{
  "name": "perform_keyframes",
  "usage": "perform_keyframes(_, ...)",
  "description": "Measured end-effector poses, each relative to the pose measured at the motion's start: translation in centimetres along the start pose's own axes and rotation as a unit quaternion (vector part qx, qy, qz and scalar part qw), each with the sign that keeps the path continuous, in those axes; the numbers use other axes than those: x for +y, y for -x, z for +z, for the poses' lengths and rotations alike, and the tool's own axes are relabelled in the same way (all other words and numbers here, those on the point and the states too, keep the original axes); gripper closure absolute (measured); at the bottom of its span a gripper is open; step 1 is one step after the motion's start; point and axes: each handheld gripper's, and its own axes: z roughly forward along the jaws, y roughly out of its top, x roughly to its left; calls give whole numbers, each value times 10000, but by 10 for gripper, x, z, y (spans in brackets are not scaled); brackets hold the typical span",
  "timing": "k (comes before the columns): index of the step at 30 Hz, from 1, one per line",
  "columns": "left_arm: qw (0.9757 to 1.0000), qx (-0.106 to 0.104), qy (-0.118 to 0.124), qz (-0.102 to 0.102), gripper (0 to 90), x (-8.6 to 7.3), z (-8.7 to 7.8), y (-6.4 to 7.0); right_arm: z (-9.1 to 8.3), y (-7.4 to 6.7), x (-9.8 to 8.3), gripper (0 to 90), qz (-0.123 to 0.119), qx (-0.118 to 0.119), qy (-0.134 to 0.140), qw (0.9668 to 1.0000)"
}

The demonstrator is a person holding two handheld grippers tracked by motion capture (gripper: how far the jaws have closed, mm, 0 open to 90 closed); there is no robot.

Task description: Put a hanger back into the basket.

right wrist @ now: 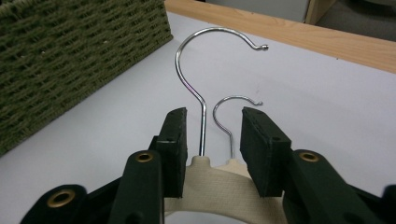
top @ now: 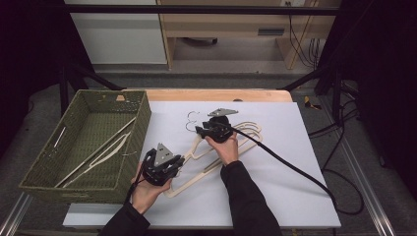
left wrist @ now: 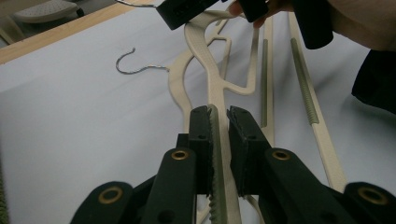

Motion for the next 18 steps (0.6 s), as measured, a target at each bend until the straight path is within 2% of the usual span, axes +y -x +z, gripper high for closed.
perform_keyframes(4, 10000, -2, -38, -3, 794, -1, 2, 0, 7, 3, 0, 695, 135, 125, -143, 9997)
perform_keyframes(10, 10000, -20, -37, 19, 794, -3, 2, 1, 7, 2, 2, 835, 162, 369, -230, 9989)
perform_keyframes(14, 10000, -73, -53, 8, 794, -4, 3, 3, 3, 1, 3, 864, 140, 320, -316, 9989)
perform_keyframes(17, 9999, -65, -69, 48, 794, -6, 2, 4, -2, -1, 5, 886, 92, 231, -278, 9993)
perform_keyframes(18, 9999, -108, -87, -7, 794, -7, 2, 5, -4, -1, 5, 888, 69, 237, -276, 9993)
